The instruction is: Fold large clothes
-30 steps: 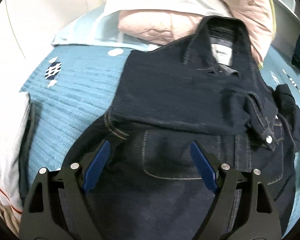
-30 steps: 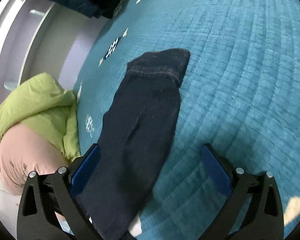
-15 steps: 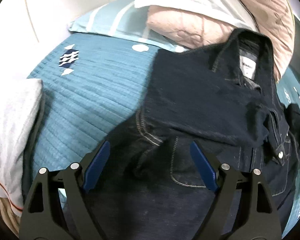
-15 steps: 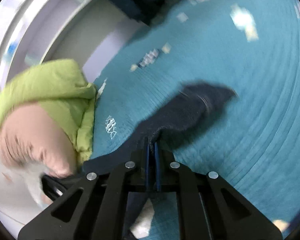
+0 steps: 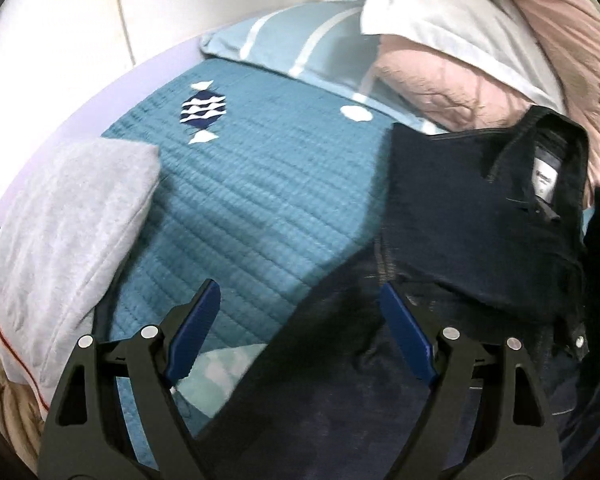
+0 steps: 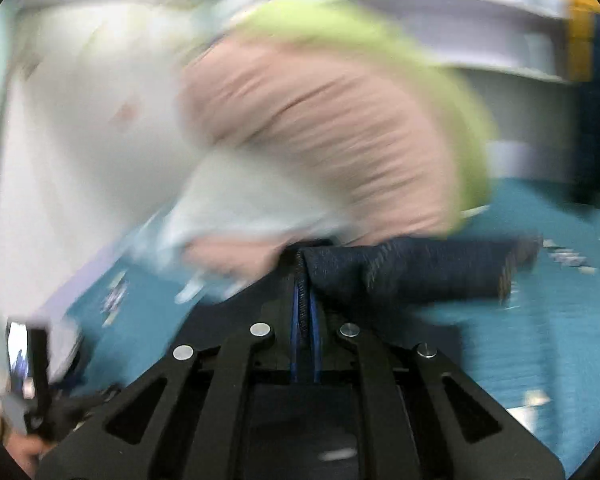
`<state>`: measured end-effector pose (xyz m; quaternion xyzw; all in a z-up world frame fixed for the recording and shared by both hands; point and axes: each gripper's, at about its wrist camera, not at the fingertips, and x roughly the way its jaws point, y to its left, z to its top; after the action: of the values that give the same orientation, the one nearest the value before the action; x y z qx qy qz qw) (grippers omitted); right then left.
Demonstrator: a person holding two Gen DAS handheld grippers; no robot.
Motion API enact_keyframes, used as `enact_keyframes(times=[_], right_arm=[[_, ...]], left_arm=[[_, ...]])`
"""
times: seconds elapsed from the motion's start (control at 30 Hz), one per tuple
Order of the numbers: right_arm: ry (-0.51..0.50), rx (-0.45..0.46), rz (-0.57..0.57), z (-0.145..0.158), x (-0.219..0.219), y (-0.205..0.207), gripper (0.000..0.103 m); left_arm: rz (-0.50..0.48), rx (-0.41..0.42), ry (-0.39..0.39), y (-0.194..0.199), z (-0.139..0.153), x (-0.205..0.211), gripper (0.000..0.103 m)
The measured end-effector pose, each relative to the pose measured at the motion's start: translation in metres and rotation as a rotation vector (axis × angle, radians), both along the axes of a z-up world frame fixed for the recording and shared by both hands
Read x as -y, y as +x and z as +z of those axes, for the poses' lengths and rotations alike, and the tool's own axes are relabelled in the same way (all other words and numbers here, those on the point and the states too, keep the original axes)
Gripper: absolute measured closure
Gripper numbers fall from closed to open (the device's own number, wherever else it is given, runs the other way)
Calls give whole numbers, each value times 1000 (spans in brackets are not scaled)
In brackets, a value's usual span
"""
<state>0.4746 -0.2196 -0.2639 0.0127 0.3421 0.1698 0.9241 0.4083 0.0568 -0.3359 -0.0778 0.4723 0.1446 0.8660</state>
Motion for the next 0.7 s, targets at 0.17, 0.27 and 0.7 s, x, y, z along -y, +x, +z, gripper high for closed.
enact_keyframes(times=[0.17, 0.27, 0.7], right_arm=[[-73, -317, 9, -99, -34, 7, 86], [35, -334, -30, -101, -15, -5, 70], [231, -252, -259, -74, 100, -20, 49]], left_arm=[[9, -15, -10, -1, -5, -12, 20], [1, -14, -11, 0, -5, -13, 20], [-149, -21, -150, 35, -8, 13, 20]])
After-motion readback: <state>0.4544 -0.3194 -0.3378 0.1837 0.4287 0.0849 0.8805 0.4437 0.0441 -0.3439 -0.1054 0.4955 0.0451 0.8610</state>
